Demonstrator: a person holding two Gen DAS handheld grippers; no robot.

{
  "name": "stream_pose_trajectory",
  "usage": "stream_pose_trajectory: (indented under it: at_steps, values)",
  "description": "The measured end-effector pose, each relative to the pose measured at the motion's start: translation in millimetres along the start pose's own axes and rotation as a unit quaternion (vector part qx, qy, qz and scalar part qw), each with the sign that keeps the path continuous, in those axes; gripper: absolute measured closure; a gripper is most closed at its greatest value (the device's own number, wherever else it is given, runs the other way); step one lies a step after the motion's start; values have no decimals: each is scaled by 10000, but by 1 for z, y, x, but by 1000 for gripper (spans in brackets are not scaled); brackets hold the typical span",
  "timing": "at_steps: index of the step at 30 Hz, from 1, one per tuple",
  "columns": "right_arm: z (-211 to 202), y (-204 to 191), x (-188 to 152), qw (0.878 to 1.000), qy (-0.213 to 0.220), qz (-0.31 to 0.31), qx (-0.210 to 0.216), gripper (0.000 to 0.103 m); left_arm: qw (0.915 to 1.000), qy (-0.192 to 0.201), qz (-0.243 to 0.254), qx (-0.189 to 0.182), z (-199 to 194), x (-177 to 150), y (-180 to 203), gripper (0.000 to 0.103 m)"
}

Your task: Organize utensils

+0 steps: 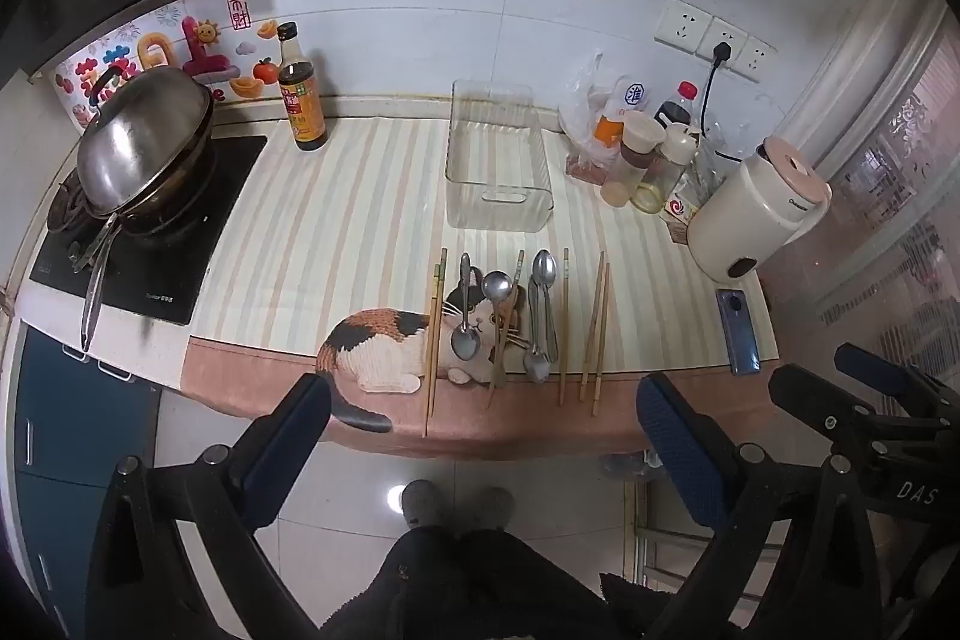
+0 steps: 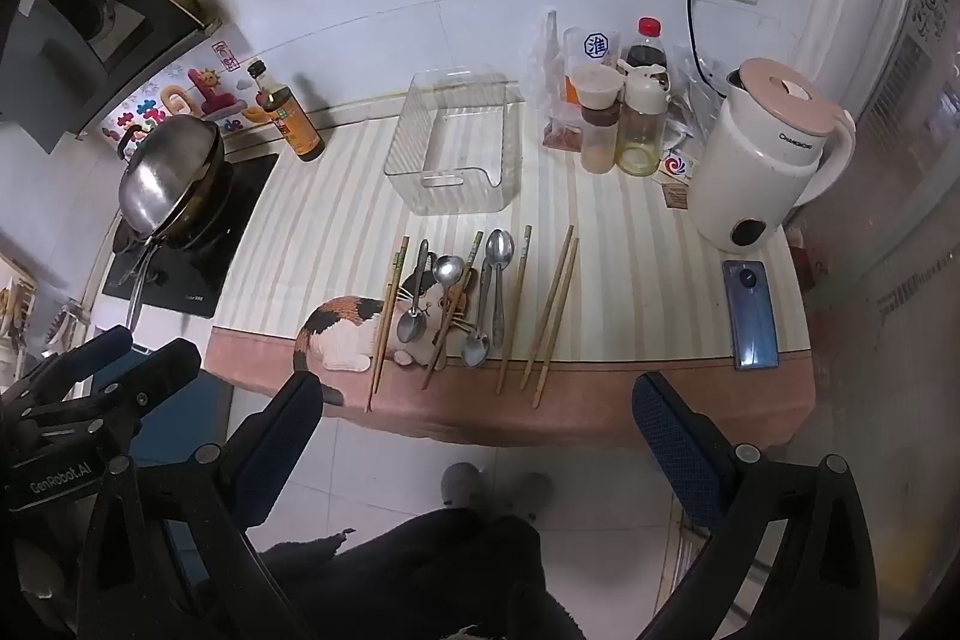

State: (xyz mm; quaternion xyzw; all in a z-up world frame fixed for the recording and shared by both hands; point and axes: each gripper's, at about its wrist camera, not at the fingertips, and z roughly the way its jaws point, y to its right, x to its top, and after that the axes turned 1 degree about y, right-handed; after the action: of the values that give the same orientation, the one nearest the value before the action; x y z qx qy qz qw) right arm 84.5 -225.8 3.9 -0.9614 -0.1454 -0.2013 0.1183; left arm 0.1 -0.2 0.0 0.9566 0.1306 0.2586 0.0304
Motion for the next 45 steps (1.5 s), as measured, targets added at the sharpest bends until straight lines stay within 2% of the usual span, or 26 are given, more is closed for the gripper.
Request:
stream_pose_trajectory:
  at_steps: [9,17,45]
  values:
    - [-3,2,-4,10000,14,34,-13,0,10000,12,17,-81,1,0,-3,0]
    - [-5,6,-8,10000,25,50,46,0,10000,53,27,-41,-11,0,1,0]
    - [-7,5,-16,10000,-26,27,33,0,9999,103,69,-15,-10,0,10,0]
